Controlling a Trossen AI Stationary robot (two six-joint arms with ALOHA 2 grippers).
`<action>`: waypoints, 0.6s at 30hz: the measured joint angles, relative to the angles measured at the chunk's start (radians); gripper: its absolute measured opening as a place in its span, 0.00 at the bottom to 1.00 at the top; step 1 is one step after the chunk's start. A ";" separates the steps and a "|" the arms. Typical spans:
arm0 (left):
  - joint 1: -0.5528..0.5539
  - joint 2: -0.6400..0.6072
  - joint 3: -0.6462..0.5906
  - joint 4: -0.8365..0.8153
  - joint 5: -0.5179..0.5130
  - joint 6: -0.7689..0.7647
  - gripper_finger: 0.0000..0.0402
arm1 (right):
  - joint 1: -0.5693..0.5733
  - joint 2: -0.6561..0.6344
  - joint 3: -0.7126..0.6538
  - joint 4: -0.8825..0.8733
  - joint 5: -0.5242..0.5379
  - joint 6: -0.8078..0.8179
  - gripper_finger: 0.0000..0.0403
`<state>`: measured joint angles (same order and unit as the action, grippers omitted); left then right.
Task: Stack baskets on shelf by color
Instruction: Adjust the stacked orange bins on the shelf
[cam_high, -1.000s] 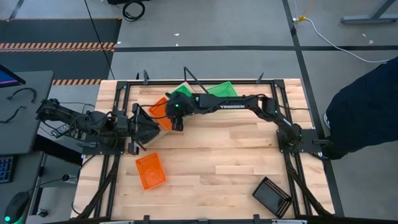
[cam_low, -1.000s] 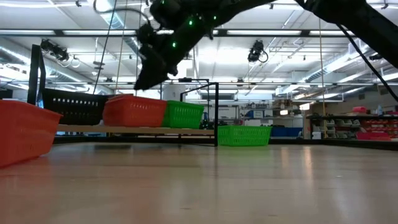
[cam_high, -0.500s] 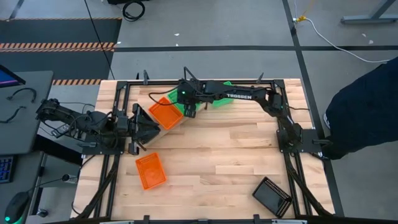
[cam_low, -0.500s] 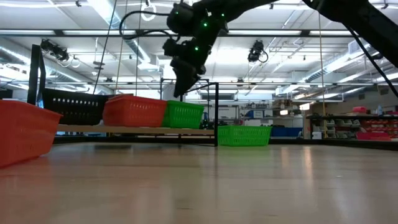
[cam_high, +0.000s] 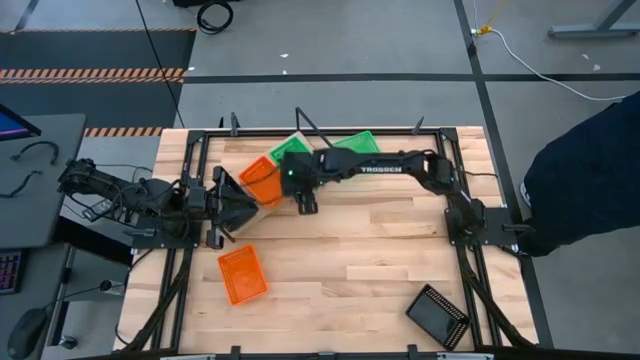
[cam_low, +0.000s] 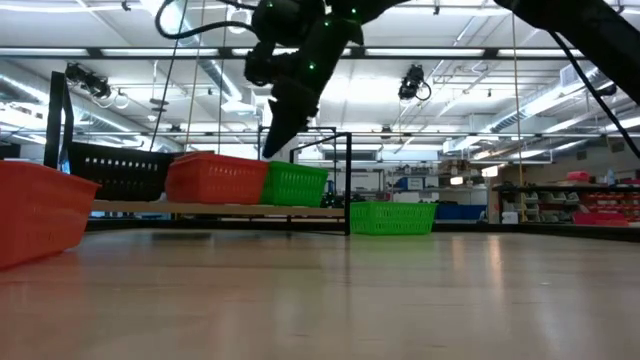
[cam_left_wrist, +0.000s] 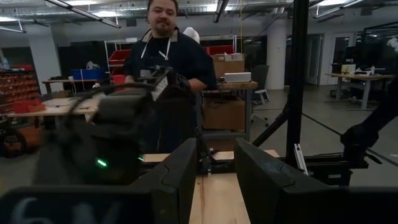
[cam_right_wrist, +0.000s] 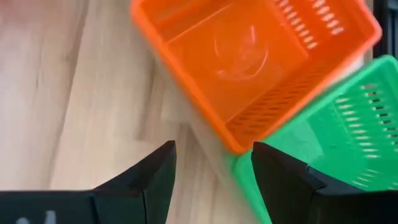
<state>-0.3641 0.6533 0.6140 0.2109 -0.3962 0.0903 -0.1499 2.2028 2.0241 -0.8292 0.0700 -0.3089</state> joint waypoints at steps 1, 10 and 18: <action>0.000 0.000 0.000 0.001 0.000 0.000 0.29 | 0.014 0.001 0.000 -0.008 0.018 -0.024 0.53; 0.000 -0.001 0.000 0.014 0.000 0.030 0.29 | 0.095 0.007 0.001 0.037 0.078 -0.164 0.53; 0.000 -0.001 0.000 0.014 0.000 0.027 0.29 | 0.095 0.021 -0.022 0.198 0.040 -0.161 0.53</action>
<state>-0.3641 0.6525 0.6140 0.2245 -0.3962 0.1173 -0.0545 2.2235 2.0021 -0.6311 0.1105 -0.4699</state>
